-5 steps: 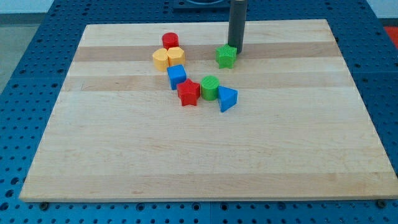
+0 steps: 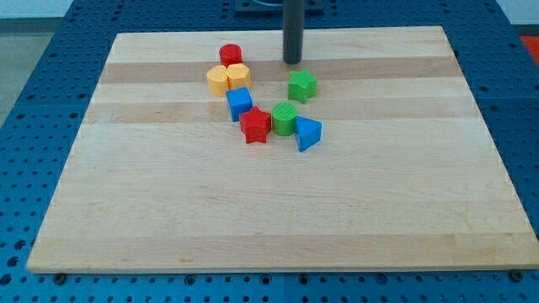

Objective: Place the green circle parallel right to the red star

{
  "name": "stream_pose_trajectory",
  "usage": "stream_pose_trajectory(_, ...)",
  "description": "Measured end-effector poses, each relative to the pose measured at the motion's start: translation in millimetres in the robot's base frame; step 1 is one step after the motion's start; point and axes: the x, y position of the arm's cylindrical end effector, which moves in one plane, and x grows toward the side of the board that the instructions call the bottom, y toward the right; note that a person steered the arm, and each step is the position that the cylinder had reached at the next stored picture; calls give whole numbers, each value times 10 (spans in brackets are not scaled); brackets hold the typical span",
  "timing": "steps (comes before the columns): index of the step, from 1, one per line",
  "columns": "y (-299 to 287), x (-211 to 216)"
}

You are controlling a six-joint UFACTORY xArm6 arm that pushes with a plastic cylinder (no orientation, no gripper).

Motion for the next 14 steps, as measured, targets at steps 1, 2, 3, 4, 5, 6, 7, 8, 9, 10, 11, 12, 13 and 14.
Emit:
stream_pose_trajectory(1, -247, 386)
stream_pose_trajectory(2, -376, 653)
stream_pose_trajectory(3, -376, 948)
stream_pose_trajectory(4, -376, 1104)
stream_pose_trajectory(5, -376, 1319)
stream_pose_trajectory(6, -376, 1382)
stream_pose_trajectory(7, -303, 1381)
stream_pose_trajectory(8, -152, 1357)
stream_pose_trajectory(9, -148, 1357)
stream_pose_trajectory(10, -20, 1355)
stream_pose_trajectory(11, 338, 1355)
stream_pose_trajectory(12, 483, 1450)
stream_pose_trajectory(13, 483, 1887)
stream_pose_trajectory(14, 483, 1981)
